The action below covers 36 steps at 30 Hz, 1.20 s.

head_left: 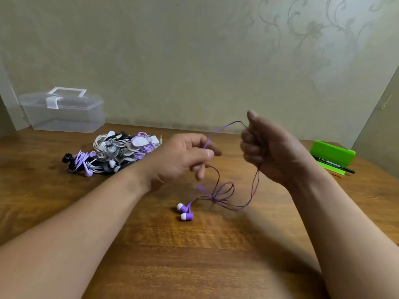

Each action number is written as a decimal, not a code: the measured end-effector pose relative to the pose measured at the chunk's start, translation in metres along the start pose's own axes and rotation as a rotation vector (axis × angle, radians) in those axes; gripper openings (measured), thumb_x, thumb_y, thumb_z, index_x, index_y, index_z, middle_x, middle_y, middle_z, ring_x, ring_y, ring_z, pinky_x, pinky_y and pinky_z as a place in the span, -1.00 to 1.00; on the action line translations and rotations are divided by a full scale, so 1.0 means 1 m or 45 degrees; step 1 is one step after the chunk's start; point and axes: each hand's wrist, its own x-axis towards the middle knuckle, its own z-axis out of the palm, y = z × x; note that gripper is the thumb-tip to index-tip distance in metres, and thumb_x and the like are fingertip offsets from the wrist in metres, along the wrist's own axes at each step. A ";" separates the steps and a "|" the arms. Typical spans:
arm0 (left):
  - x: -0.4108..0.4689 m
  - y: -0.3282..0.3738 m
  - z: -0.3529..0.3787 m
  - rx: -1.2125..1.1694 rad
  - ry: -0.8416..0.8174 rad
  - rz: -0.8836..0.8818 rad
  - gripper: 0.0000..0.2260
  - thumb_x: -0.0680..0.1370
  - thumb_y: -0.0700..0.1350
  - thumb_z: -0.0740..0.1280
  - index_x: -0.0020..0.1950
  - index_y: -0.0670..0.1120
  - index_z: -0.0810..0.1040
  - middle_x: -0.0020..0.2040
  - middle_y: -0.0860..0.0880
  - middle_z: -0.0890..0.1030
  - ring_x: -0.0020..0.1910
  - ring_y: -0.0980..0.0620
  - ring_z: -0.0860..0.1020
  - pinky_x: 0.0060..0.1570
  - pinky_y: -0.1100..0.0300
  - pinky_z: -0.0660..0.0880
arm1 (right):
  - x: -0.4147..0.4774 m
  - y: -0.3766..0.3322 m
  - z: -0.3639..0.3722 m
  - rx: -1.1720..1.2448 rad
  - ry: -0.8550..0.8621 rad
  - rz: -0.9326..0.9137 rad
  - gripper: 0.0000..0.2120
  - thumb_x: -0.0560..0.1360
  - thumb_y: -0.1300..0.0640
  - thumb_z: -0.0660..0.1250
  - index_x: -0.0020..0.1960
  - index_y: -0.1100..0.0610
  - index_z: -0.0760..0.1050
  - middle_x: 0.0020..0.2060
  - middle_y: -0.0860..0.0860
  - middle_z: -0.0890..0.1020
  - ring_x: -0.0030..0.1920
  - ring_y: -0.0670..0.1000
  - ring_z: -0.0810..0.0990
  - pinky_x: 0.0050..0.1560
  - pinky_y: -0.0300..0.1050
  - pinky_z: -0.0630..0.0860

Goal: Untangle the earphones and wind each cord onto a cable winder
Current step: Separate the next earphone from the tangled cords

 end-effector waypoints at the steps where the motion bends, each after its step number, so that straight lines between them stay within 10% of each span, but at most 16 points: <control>1: 0.000 0.001 -0.004 -0.048 0.033 -0.023 -0.92 0.61 -0.17 0.37 0.00 -0.18 0.62 -0.48 -0.03 0.44 -0.44 0.02 0.44 -0.03 0.14 0.55 | 0.002 0.000 -0.008 0.030 0.069 -0.016 -0.72 0.57 -0.05 0.36 -0.22 -0.02 0.33 -0.38 -0.04 0.30 -0.49 -0.11 0.19 -0.56 -0.28 0.11; 4: 0.003 0.004 -0.015 -0.072 0.216 -0.005 -0.76 0.63 -0.07 0.35 -0.15 -0.20 0.59 -0.48 -0.02 0.42 -0.44 0.06 0.43 -0.19 0.16 0.43 | 0.006 0.003 -0.030 -0.153 0.326 0.006 -0.68 0.65 0.10 0.35 -0.21 0.00 0.29 -0.38 -0.01 0.18 -0.54 -0.11 0.11 -0.56 -0.28 0.03; 7: 0.004 0.003 -0.020 -0.101 0.287 0.027 -0.74 0.62 0.01 0.38 -0.16 -0.14 0.61 -0.48 -0.01 0.33 -0.46 0.07 0.35 -0.18 0.10 0.42 | 0.005 0.011 -0.035 -1.045 0.399 0.150 -0.84 0.63 0.20 0.32 -0.13 0.18 0.51 -0.39 0.07 0.41 -0.49 0.00 0.35 -0.46 -0.16 0.26; 10: 0.003 0.003 -0.009 0.125 0.244 0.006 -0.76 0.66 -0.06 0.33 -0.08 -0.17 0.65 -0.51 0.15 0.34 -0.51 0.18 0.30 -0.37 0.28 0.36 | 0.002 0.016 -0.017 -1.516 0.240 0.080 -0.71 0.61 0.16 0.23 0.23 0.24 0.60 0.00 0.20 0.66 -0.01 0.18 0.61 0.05 0.07 0.53; 13: 0.003 0.005 0.001 0.386 0.176 0.051 -0.78 0.68 -0.09 0.32 -0.03 -0.16 0.70 -0.29 0.19 0.67 -0.26 0.34 0.53 -0.14 0.40 0.40 | -0.004 0.014 0.011 -1.289 0.080 -0.115 -0.61 0.68 0.00 0.18 0.46 0.07 0.50 0.34 -0.02 0.60 0.36 -0.06 0.52 0.43 -0.05 0.40; 16: 0.004 0.001 0.002 0.371 0.102 0.055 -0.76 0.70 -0.13 0.29 -0.08 -0.18 0.66 -0.30 0.05 0.64 -0.28 0.16 0.53 -0.18 0.21 0.47 | -0.008 0.023 0.028 -0.995 -0.159 -0.033 -0.59 0.68 -0.22 0.23 0.15 0.11 0.61 -0.22 -0.02 0.63 -0.20 0.00 0.64 -0.08 -0.02 0.59; 19: 0.003 0.002 -0.002 0.040 0.138 -0.130 -0.74 0.67 -0.10 0.30 -0.18 -0.18 0.53 -0.49 0.04 0.30 -0.53 0.10 0.21 -0.53 0.25 0.18 | 0.001 0.025 0.014 -0.963 -0.013 -0.090 -0.56 0.62 -0.26 0.33 -0.13 0.10 0.64 -0.44 0.01 0.40 -0.47 -0.03 0.31 -0.42 -0.12 0.30; 22: -0.001 0.011 -0.013 -0.535 0.012 -0.178 -0.73 0.63 0.01 0.29 -0.21 -0.10 0.46 -0.49 0.04 0.20 -0.57 0.11 0.16 -0.57 0.29 0.17 | 0.011 0.018 -0.018 -0.789 0.467 -0.109 -0.61 0.62 -0.13 0.39 -0.26 0.11 0.55 -0.54 -0.05 0.34 -0.51 -0.02 0.23 -0.43 -0.17 0.17; 25: -0.004 0.019 -0.020 -0.787 -0.112 -0.120 -0.75 0.66 -0.01 0.22 -0.14 -0.10 0.50 -0.48 0.06 0.21 -0.58 0.15 0.18 -0.60 0.29 0.20 | 0.012 0.025 -0.039 -1.239 0.659 0.057 -0.66 0.62 -0.03 0.36 -0.26 0.12 0.54 -0.54 -0.09 0.46 -0.48 0.00 0.38 -0.40 -0.16 0.26; 28: -0.002 0.018 -0.017 -0.649 -0.074 -0.100 -0.77 0.66 -0.05 0.23 -0.07 -0.14 0.56 -0.49 0.05 0.22 -0.56 0.14 0.13 -0.56 0.25 0.03 | 0.013 0.037 -0.033 -1.787 0.557 0.201 -0.75 0.63 0.00 0.26 -0.12 0.09 0.59 -0.23 0.04 0.65 -0.15 0.15 0.59 -0.17 -0.09 0.47; 31: -0.002 0.016 -0.006 -0.300 0.005 -0.165 -0.75 0.68 -0.06 0.25 -0.07 -0.18 0.59 -0.51 0.02 0.20 -0.57 0.11 0.13 -0.57 0.29 0.09 | 0.006 0.029 -0.002 -1.572 0.439 -0.213 -0.67 0.68 0.00 0.12 0.17 0.09 0.61 0.10 0.05 0.69 0.16 0.11 0.59 0.23 0.05 0.52; 36: -0.002 0.013 0.000 -0.128 0.027 -0.195 -0.78 0.68 -0.14 0.25 -0.05 -0.26 0.57 -0.53 0.03 0.22 -0.58 0.07 0.29 -0.53 0.25 0.35 | -0.015 0.023 0.044 -0.937 -0.153 -0.125 -0.60 0.72 -0.14 0.16 -0.02 0.12 0.58 -0.41 -0.11 0.50 -0.39 -0.11 0.50 -0.30 -0.17 0.50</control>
